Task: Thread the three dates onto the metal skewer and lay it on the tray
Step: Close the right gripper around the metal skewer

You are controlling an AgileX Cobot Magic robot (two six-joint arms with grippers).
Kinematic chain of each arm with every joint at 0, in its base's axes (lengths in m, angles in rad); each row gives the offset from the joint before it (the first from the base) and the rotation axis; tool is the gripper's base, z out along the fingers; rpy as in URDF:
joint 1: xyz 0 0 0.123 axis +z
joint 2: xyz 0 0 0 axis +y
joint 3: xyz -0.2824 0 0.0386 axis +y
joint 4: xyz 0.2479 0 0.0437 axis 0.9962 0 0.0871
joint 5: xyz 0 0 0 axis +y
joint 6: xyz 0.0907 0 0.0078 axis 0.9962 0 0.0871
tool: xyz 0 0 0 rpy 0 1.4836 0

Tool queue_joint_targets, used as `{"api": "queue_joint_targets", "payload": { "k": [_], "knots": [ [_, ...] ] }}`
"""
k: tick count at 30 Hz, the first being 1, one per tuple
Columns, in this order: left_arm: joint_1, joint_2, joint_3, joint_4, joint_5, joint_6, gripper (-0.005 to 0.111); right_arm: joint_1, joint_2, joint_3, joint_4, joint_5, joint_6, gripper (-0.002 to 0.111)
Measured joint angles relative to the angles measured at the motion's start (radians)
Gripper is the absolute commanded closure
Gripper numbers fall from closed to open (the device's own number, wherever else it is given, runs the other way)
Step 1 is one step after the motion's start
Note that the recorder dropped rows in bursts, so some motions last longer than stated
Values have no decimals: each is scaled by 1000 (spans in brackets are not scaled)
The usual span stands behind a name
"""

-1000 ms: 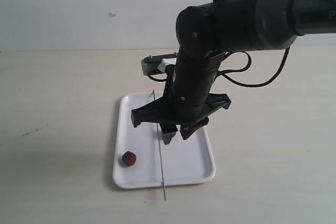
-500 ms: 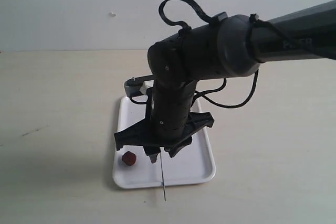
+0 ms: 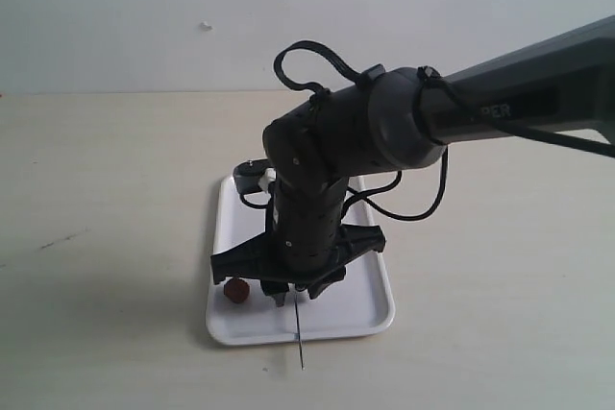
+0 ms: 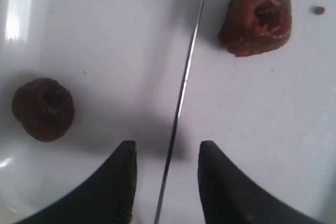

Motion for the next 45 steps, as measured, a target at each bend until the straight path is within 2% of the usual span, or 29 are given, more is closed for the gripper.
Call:
{"api": "queue_joint_targets", "payload": {
  "k": [12, 36, 39, 45],
  "knots": [
    [0, 0, 0, 0, 0, 0, 107, 0, 4, 0, -15, -6, 20, 73],
    [0, 0, 0, 0, 0, 0, 107, 0, 23, -2, 3, 4, 20, 73],
    [0, 0, 0, 0, 0, 0, 107, 0, 23, -4, 5, 4, 20, 79],
    [0, 0, 0, 0, 0, 0, 107, 0, 24, -4, 5, 4, 33, 108]
  ]
}}
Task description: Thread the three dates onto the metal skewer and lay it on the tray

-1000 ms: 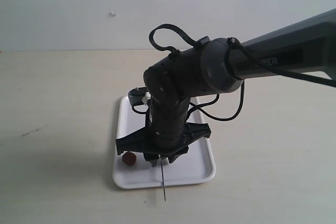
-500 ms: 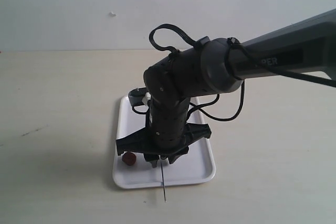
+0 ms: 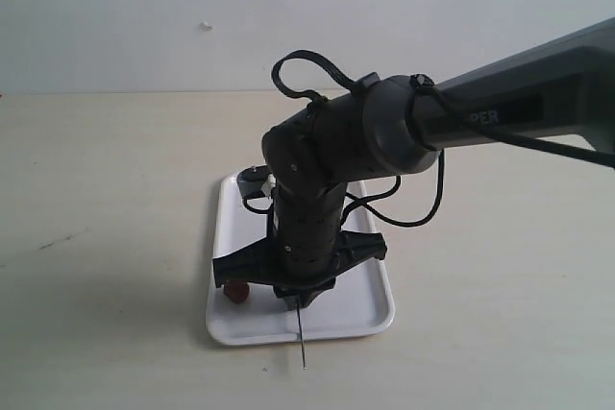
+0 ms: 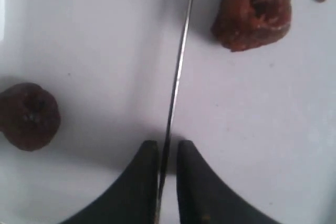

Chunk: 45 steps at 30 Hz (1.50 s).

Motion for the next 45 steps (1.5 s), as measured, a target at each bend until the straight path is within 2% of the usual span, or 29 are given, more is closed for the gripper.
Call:
{"api": "queue_joint_targets", "payload": {
  "k": [14, 18, 31, 39, 42, 45],
  "knots": [
    [0, 0, 0, 0, 0, 0, 107, 0, -55, 2, 4, 2, 39, 108],
    [0, 0, 0, 0, 0, 0, 107, 0, -175, 2, -3, 36, 3, 108],
    [0, 0, 0, 0, 0, 0, 107, 0, -742, 4, -87, 210, -332, 108],
    [0, 0, 0, 24, -5, 0, 107, 0, -950, 132, -155, 224, -459, 108],
    [0, 0, 0, 89, -75, 0, 107, 0, -956, 197, -240, 139, -460, 108],
    [0, 0, 0, 107, -248, -2, 107, -2, -935, 234, -343, 37, -443, 108]
  ]
}}
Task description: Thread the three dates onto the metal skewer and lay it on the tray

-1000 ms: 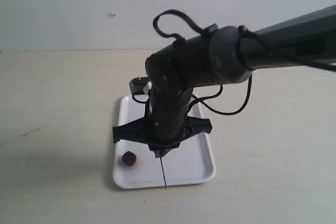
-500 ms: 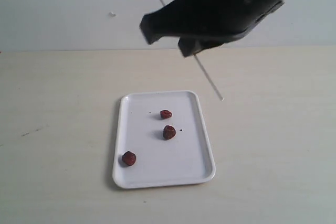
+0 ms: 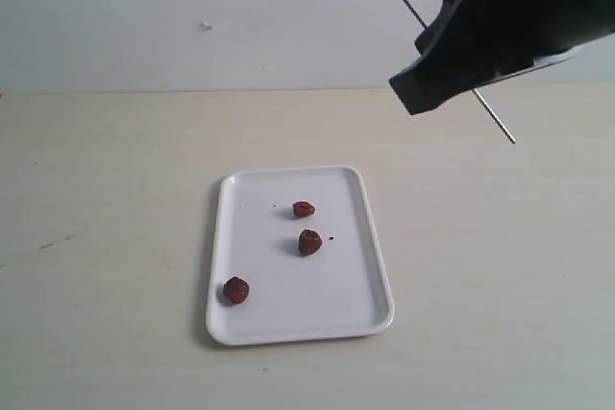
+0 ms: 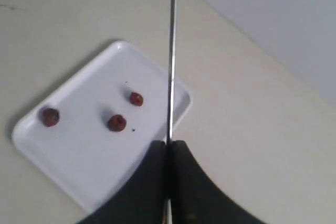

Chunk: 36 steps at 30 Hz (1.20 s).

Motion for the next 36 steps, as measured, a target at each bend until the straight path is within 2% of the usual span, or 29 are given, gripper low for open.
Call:
{"api": "queue_joint_targets", "payload": {
  "k": [3, 4, 8, 9, 11, 13, 14, 16, 18, 19, 21, 23, 24, 25, 26, 28, 31, 34, 36],
  "knots": [
    [0, 0, 0, 5, -199, -5, 107, -40, 38, 8, -58, -82, 4, 108],
    [0, 0, 0, 9, -316, -15, 107, -90, 67, 8, -82, -134, 6, 108],
    [0, 0, 0, 9, -534, -22, 107, -250, 156, 8, -103, -191, 4, 108],
    [0, -2, 0, 6, -630, -24, 107, -321, 204, 8, -107, -202, 2, 108],
    [0, -2, 0, -16, -705, -57, 107, -381, 251, 8, -102, -216, -1, 108],
    [-2, -2, -27, -32, -695, -100, 107, -427, 296, -4, -71, -224, -19, 108],
    [-2, 17, -91, -36, -644, -117, 107, -441, 321, -16, -31, -228, -54, 108],
    [-2, 132, -234, -15, -577, -134, 107, -445, 335, -27, 21, -239, -106, 108],
    [-2, 330, -400, 106, -546, -233, 107, -445, 337, -27, 52, -246, -121, 108],
    [-2, 502, -499, 265, -517, -359, 107, -445, 337, -27, 54, -246, -124, 108],
    [-2, 726, -617, 584, -483, -589, 107, -445, 337, -30, 59, -236, -128, 108],
    [-2, 912, -701, 860, -469, -831, 107, -445, 337, -30, 61, -229, -128, 108],
    [-2, 1037, -753, 1024, -484, -1004, 107, -445, 337, -30, 61, -221, -128, 108],
    [-2, 1150, -795, 1113, -523, -1116, 107, -445, 337, -30, 63, -219, -130, 108],
    [-2, 1207, -821, 1144, -561, -1157, 107, -445, 337, -30, 63, -217, -130, 108],
    [-9, 1324, -866, 1190, -630, -1183, 107, -445, 337, -30, 65, -213, -135, 108],
    [-31, 1471, -928, 1222, -619, -1060, 107, -445, 337, -30, 65, -209, -144, 108],
    [-40, 1516, -953, 1233, -460, -888, 107, -445, 337, -30, 65, -209, -146, 108],
    [-42, 1523, -953, 1237, -248, -736, 107, -445, 337, -30, 65, -209, -146, 108]
  ]
}}
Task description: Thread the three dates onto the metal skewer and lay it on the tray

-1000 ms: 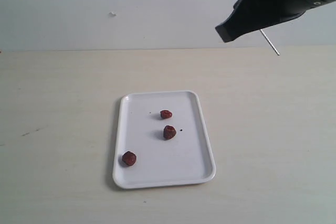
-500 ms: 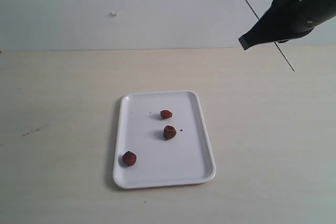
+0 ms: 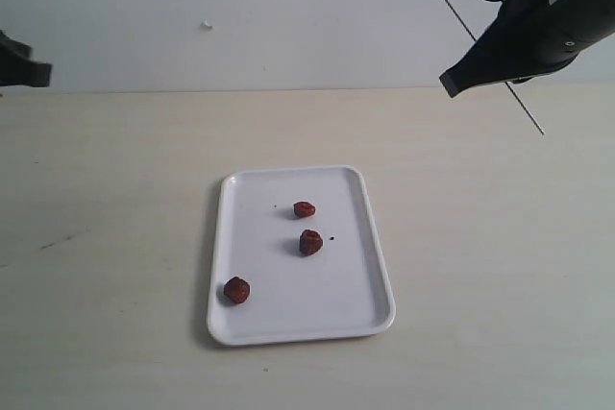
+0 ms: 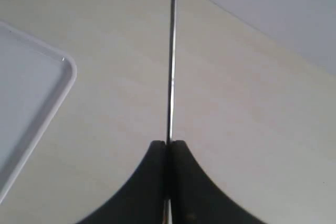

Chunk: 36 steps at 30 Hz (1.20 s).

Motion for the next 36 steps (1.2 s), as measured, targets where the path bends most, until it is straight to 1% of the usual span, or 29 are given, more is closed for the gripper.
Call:
{"api": "queue_joint_targets", "payload": {
  "k": [2, 3, 5, 6, 7, 10, 11, 13, 14, 15, 16, 18, 20, 22, 25, 27, 30, 36],
  "knots": [
    [0, 2, 7, -7, 257, 122, 107, 0, 0, 0, 0, -5, -2, 108],
    [0, 4, 9, -48, 379, 210, 107, 0, 0, 0, 0, -8, -2, 108],
    [2, 4, 9, -213, 552, 409, 107, 0, 0, 0, 0, -15, -4, 108],
    [2, 4, 4, -331, 617, 527, 107, 0, 0, 0, 0, -15, -4, 108],
    [2, 4, -6, -448, 653, 622, 107, 0, 0, 0, 2, -17, -4, 108],
    [2, 10, -57, -974, 750, 1026, 107, 0, 0, 0, 6, -14, -4, 108],
    [-3, 17, -80, -1178, 796, 1176, 107, 0, 0, 0, 11, -5, -11, 108],
    [-35, 36, -121, -1520, 916, 1429, 107, 0, 0, 0, 19, 26, -11, 108],
    [-61, 48, -138, -1646, 977, 1516, 107, 0, 0, 0, 19, 41, -11, 108],
    [-87, 57, -149, -1736, 1017, 1566, 107, 0, 0, 0, 24, 60, -11, 108],
    [-126, 67, -160, -1792, 1051, 1606, 107, 0, 0, 0, 35, 80, -30, 108],
    [-218, 84, -169, -1835, 1073, 1640, 106, 0, 0, 0, 75, 118, -90, 108],
    [-306, 104, -176, -1835, 1065, 1643, 104, 0, 0, 8, 144, 164, -192, 108],
    [-397, 133, -191, -1808, 1046, 1615, 98, 0, 0, 20, 233, 223, -321, 108],
    [-490, 192, -233, -1754, 1032, 1558, 85, 0, 0, 28, 314, 259, -437, 108],
    [-529, 239, -270, -1734, 1031, 1537, 77, 0, 0, 28, 329, 257, -458, 108],
    [-568, 307, -317, -1736, 1031, 1508, 72, 0, 2, 28, 319, 253, -472, 108],
    [-624, 459, -407, -1754, 1044, 1338, 64, 0, 52, 28, 282, 214, -480, 108]
  ]
}}
